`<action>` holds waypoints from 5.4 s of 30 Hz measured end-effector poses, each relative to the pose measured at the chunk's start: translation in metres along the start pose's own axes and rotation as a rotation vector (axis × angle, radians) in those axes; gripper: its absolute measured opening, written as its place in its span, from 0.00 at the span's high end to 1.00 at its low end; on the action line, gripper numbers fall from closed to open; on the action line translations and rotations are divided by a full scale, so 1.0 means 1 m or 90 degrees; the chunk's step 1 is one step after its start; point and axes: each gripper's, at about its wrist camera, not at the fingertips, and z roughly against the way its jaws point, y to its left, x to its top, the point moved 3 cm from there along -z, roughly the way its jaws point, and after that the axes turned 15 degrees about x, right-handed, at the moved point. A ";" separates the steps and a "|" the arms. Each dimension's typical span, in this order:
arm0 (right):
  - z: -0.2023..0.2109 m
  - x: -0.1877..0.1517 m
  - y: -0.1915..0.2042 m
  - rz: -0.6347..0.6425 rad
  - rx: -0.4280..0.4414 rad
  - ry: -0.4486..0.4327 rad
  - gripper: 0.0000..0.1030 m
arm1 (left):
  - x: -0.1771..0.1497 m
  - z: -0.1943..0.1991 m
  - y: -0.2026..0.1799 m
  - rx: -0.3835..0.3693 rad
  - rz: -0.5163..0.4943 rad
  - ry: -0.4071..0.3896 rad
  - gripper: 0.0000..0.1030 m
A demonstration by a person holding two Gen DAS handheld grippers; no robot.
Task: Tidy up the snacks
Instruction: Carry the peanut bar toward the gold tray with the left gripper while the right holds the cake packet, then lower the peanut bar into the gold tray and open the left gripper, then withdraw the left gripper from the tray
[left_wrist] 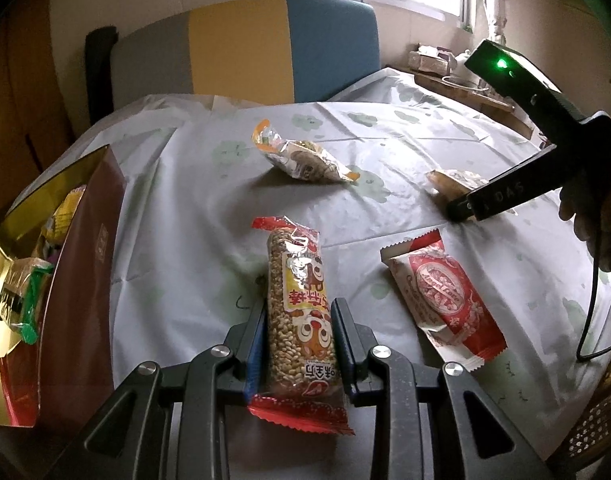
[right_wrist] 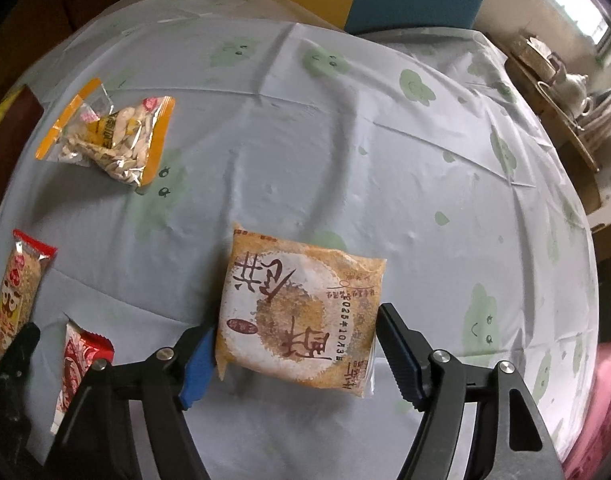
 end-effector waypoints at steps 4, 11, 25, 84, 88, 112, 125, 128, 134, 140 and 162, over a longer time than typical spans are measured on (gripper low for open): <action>0.000 0.001 -0.001 -0.001 -0.003 0.003 0.24 | 0.000 0.001 0.001 0.001 0.001 0.015 0.69; 0.003 0.003 -0.009 -0.035 0.023 0.004 0.23 | 0.000 0.002 0.002 0.001 0.004 0.030 0.70; 0.038 0.003 -0.084 -0.324 0.189 -0.115 0.10 | 0.001 0.001 0.003 0.000 0.009 0.032 0.70; -0.017 -0.001 0.006 0.003 0.027 -0.010 0.31 | 0.044 0.057 0.092 -0.017 0.149 0.001 0.70; -0.015 -0.002 0.006 0.004 0.023 -0.012 0.31 | 0.045 0.053 0.163 0.032 0.244 0.018 0.70; -0.015 -0.002 0.009 0.013 0.011 -0.011 0.31 | 0.052 -0.089 0.306 0.134 0.325 0.221 0.61; -0.015 -0.003 0.009 0.022 0.002 -0.014 0.31 | 0.036 -0.011 0.267 0.209 0.286 0.125 0.61; -0.014 -0.004 0.012 0.030 -0.005 -0.017 0.31 | 0.032 0.005 0.252 0.193 0.275 0.105 0.61; -0.013 -0.007 0.016 0.042 -0.016 -0.022 0.32 | 0.021 0.026 0.222 0.158 0.258 0.090 0.61; -0.011 -0.009 0.018 0.044 -0.016 -0.024 0.32 | 0.005 0.038 0.209 0.153 0.260 0.098 0.61; -0.007 -0.008 0.012 0.017 0.008 -0.011 0.32 | -0.019 0.048 0.223 0.184 0.256 0.077 0.61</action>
